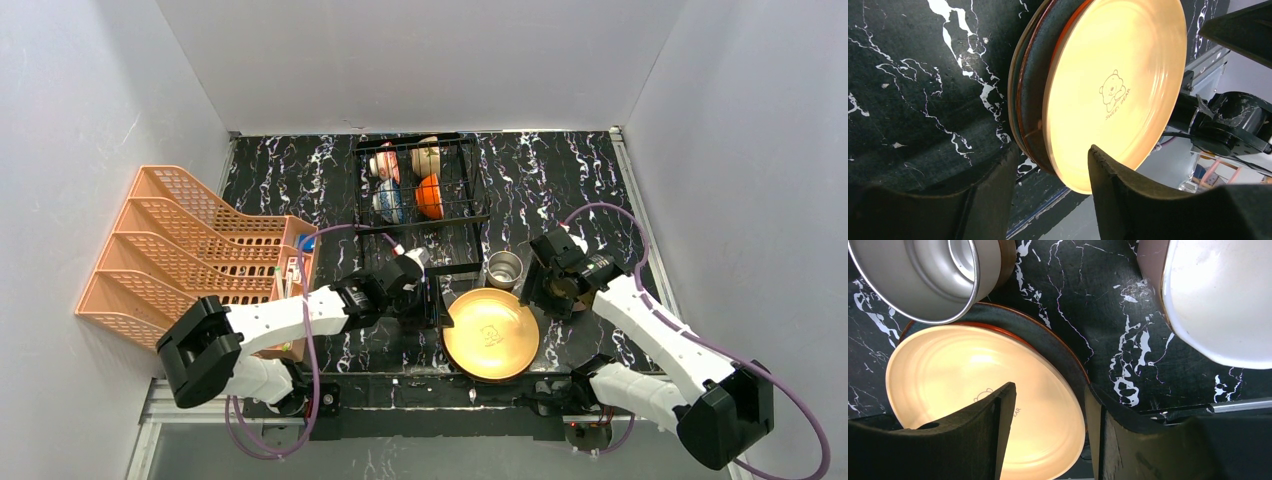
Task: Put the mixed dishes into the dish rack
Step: Pick up the plate from the corner of the board.
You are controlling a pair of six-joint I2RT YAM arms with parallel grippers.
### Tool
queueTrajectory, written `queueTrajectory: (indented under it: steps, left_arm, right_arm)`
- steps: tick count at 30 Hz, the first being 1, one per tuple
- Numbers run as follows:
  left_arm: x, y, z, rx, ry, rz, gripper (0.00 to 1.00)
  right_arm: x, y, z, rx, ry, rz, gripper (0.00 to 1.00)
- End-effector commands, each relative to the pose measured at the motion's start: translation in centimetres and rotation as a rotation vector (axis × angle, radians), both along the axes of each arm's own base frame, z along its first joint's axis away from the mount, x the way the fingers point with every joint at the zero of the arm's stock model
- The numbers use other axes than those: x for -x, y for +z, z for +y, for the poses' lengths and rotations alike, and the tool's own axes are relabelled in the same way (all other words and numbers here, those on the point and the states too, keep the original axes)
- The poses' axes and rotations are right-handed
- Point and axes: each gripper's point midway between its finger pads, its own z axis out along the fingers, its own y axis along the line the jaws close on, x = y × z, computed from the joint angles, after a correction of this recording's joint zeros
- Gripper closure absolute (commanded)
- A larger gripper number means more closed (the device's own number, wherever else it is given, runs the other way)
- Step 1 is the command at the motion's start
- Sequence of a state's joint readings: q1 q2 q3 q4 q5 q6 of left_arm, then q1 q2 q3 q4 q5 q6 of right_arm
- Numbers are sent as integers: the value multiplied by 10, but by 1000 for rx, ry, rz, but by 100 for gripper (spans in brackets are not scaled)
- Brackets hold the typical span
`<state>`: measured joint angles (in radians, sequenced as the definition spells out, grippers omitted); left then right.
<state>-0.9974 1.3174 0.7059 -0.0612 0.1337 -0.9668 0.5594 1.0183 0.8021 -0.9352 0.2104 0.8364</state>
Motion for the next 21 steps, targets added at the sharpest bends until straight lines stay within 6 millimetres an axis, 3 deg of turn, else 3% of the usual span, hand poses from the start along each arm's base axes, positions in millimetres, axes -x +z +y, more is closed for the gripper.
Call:
queueTrajectory:
  steps: [1, 16, 21]
  left_arm:
    - [-3, 8, -10, -5, -10, -31, 50]
    - [2, -12, -16, -58, -31, -7, 75]
    - [2, -17, -15, -64, -23, -1, 90]
  right_arm:
    - [-4, 3, 1, -14, -16, -35, 38]
    - [-2, 10, -2, -23, -30, -62, 38]
    - [-4, 13, 0, -31, -31, -69, 38]
